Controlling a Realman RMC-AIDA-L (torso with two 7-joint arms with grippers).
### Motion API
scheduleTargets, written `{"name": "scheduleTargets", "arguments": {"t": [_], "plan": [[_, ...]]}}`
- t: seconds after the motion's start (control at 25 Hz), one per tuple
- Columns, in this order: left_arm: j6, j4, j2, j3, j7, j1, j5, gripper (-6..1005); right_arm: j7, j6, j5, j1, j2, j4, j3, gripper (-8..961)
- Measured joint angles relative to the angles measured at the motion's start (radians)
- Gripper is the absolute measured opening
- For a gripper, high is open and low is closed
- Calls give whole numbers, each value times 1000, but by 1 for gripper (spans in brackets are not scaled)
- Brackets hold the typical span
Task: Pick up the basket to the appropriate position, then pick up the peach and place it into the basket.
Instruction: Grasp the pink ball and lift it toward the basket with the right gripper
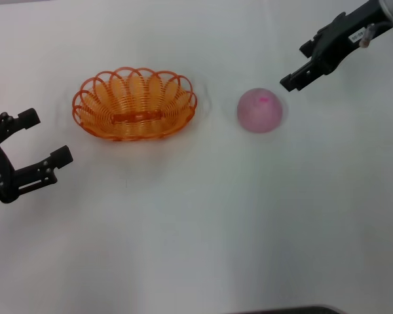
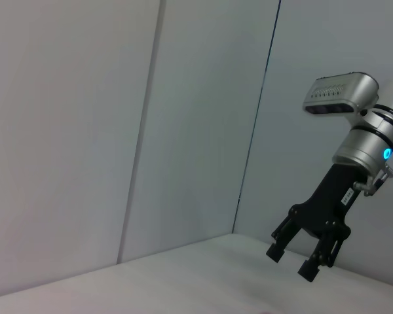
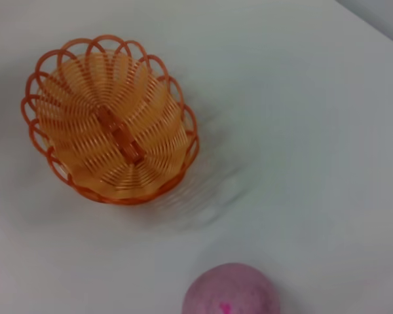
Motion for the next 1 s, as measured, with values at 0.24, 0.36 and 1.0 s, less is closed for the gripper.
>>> {"name": "scheduleTargets", "arguments": {"t": [0.24, 0.36, 1.0], "plan": [[-8, -3, 0, 0, 0, -2, 13, 939, 1, 73, 4, 5, 7, 78, -43, 898], [-9, -3, 0, 0, -1, -3, 20, 939, 1, 118, 6, 12, 9, 122, -59, 898], [-19, -9, 0, 0, -1, -5, 23, 938, 3, 255, 18, 54, 11, 294, -147, 898]]}}
